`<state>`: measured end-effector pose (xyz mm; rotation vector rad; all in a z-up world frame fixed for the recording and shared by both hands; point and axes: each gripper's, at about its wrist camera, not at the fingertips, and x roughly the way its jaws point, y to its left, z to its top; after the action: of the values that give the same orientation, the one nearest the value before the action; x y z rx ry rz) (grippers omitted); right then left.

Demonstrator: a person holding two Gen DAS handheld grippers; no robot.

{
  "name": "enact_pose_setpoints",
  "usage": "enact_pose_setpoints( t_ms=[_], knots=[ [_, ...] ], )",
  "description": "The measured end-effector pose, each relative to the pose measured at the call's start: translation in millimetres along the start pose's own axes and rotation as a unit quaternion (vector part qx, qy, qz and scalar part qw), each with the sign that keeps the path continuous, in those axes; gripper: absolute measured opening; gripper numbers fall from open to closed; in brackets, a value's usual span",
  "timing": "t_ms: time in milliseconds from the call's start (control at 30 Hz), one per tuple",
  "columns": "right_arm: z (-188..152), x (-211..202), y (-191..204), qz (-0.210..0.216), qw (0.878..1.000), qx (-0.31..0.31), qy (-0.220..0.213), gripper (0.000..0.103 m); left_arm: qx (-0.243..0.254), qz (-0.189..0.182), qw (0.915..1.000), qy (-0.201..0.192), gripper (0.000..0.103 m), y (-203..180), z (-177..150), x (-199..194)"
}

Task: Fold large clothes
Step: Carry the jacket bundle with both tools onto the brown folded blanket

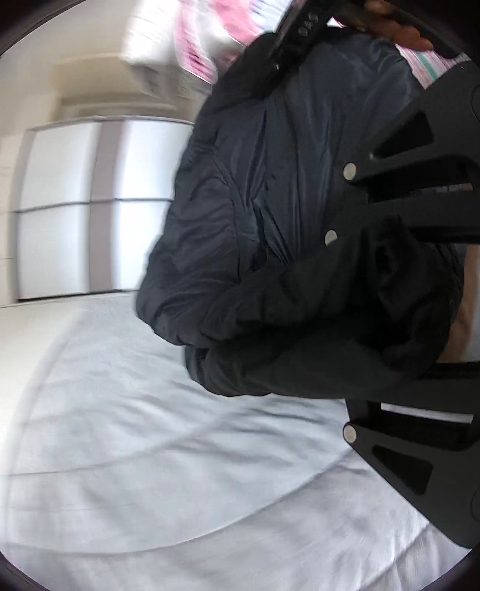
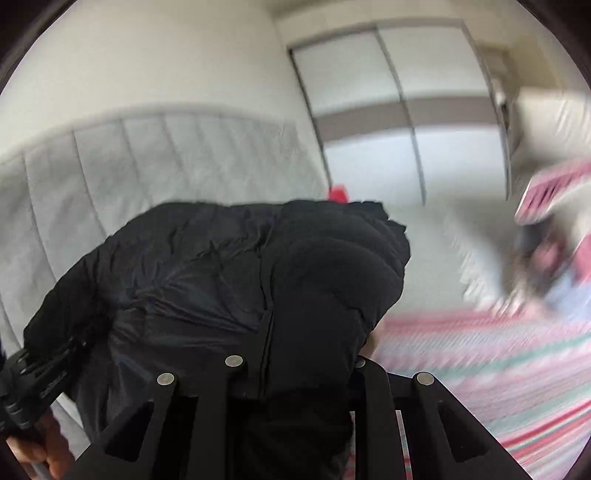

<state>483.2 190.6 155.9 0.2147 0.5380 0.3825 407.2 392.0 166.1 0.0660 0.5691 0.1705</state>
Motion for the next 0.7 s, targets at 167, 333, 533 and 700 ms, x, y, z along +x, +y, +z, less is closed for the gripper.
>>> enact_pose_setpoints(
  t_ms=[167, 333, 533, 700],
  knots=[
    [-99, 84, 9, 0.005, 0.994, -0.006, 0.106, 0.028, -0.016, 0.004, 0.9952, 0.097, 0.035, 32, -74, 77],
    [-84, 84, -3, 0.036, 0.991, 0.013, 0.129, 0.029, -0.046, -0.011, 0.9944, 0.094, 0.039, 39, -68, 69],
    [-74, 73, -15, 0.066, 0.985, 0.028, 0.157, 0.041, -0.050, -0.014, 0.9949, 0.086, 0.045, 41, -67, 38],
    [-70, 49, -49, 0.068, 0.988, 0.060, 0.125, 0.051, -0.068, -0.037, 0.9945, 0.071, 0.047, 50, -65, 11]
  ],
)
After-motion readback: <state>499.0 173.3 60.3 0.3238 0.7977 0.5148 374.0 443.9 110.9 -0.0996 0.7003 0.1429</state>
